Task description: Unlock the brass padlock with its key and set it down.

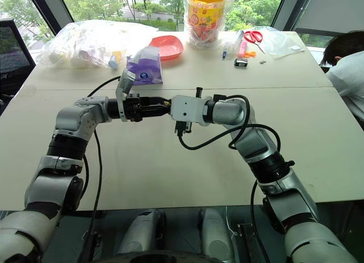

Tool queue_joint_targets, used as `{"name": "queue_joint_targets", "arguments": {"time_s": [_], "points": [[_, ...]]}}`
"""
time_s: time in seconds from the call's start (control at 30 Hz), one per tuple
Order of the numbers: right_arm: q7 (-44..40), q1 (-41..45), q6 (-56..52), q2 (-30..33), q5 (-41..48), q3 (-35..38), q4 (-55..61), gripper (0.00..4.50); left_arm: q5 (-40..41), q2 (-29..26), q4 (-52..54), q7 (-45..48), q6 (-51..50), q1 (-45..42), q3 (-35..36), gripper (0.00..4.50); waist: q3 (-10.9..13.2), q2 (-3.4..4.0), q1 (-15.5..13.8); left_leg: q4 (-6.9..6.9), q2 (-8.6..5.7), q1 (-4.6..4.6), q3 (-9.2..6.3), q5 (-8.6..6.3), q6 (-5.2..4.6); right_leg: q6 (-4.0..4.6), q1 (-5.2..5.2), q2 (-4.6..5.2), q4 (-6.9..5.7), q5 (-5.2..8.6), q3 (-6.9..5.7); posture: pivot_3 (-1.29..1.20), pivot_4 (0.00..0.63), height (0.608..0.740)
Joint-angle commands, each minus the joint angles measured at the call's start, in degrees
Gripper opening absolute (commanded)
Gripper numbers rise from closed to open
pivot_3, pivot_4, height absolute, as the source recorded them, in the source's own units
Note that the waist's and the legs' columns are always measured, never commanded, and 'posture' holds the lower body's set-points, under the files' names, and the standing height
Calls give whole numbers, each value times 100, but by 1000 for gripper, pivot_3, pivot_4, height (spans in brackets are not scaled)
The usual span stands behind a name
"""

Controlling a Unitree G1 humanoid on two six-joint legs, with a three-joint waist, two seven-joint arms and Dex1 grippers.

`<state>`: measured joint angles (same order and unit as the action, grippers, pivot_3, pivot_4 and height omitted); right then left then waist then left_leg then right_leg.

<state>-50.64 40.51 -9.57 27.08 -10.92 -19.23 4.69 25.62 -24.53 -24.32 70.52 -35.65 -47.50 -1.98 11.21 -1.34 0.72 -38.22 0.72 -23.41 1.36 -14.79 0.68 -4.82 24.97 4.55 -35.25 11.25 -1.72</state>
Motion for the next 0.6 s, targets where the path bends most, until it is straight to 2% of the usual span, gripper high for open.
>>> {"name": "queue_joint_targets", "arguments": {"time_s": [0.03,0.07,0.17,0.23,0.53,0.57,0.6], "points": [[57,131,83,-4,69,118,262,704,85,-18,152,66,3,-11,51,2217,0,0,1,0,0,0,0,0,0,0,0,0,0,0,0,0,150,740],[58,135,84,-5,71,121,259,704,95,-18,174,80,-6,0,47,1968,0,0,0,0,0,0,0,0,0,0,0,0,0,0,0,0,150,740],[71,147,87,-16,64,119,251,704,114,-45,292,183,-76,68,-17,652,0,0,1,0,0,0,0,0,0,0,0,0,0,0,0,0,150,740],[78,151,91,-20,60,117,250,704,105,-46,313,176,-87,86,-25,14,0,0,1,0,0,0,0,0,0,0,0,0,0,0,0,0,150,740],[52,99,-98,-4,130,180,255,704,62,-14,216,54,-4,30,-1,14,0,0,0,0,0,0,0,0,0,0,0,0,0,0,0,0,150,740],[12,81,-131,19,158,187,263,1746,59,-17,211,53,8,33,1,0,0,0,0,0,0,0,0,0,0,0,0,0,0,0,0,0,150,740],[8,62,-163,55,153,201,264,2057,51,-20,207,47,33,40,6,0,0,0,0,0,0,0,0,0,0,0,0,0,0,0,0,0,150,740]]}}
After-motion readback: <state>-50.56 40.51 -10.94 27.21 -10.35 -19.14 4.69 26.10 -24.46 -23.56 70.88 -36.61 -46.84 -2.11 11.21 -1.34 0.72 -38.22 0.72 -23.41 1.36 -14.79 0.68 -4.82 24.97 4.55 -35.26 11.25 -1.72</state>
